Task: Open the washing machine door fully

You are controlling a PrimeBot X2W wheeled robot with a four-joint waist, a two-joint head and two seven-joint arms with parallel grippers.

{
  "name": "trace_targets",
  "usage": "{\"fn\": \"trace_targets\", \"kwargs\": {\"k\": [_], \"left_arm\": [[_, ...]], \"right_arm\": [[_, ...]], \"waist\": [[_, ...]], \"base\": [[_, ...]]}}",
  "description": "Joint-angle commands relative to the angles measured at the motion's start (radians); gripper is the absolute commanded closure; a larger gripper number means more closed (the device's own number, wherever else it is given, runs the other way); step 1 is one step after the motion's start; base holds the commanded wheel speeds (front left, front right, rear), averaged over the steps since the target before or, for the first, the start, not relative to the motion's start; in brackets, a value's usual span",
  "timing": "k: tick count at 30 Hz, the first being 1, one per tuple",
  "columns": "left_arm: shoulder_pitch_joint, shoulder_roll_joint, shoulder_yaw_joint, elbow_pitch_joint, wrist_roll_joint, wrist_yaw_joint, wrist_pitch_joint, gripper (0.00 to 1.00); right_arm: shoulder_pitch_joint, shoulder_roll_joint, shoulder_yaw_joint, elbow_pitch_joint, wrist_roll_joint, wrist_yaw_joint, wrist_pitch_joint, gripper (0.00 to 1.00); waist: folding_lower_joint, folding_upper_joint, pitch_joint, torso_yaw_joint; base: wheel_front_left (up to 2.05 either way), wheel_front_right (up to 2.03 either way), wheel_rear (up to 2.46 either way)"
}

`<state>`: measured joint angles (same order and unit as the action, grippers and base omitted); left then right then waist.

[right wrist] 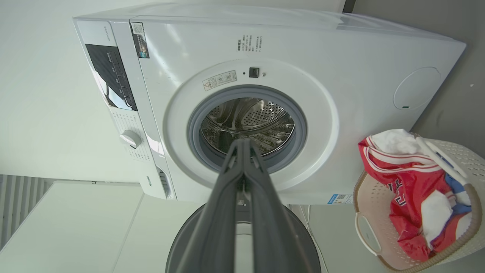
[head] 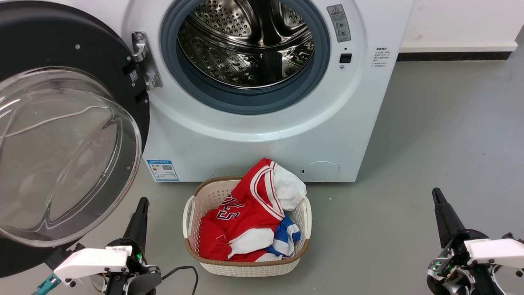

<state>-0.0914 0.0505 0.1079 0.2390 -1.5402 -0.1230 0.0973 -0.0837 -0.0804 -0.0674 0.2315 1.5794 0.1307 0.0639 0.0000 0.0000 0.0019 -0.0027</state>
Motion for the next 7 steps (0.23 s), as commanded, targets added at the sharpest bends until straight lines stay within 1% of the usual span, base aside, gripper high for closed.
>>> {"fn": "trace_targets", "kwargs": {"k": [1, 7], "left_arm": [[-0.017, 0.000, 0.005, 0.003, -0.022, -0.007, 0.007, 1.00], [-0.021, -0.001, 0.008, 0.007, -0.066, -0.009, 0.017, 1.00]], "right_arm": [[-0.022, 0.002, -0.004, 0.005, 0.020, 0.000, 0.007, 1.00], [-0.026, 0.003, -0.009, 0.012, 0.059, 0.000, 0.019, 1.00]], "waist": [[0.0000, 0.0000, 0.000, 0.000], [0.0000, 0.0000, 0.001, 0.002]], "base": [[0.00, 0.00, 0.00], [0.00, 0.00, 0.00]]}}
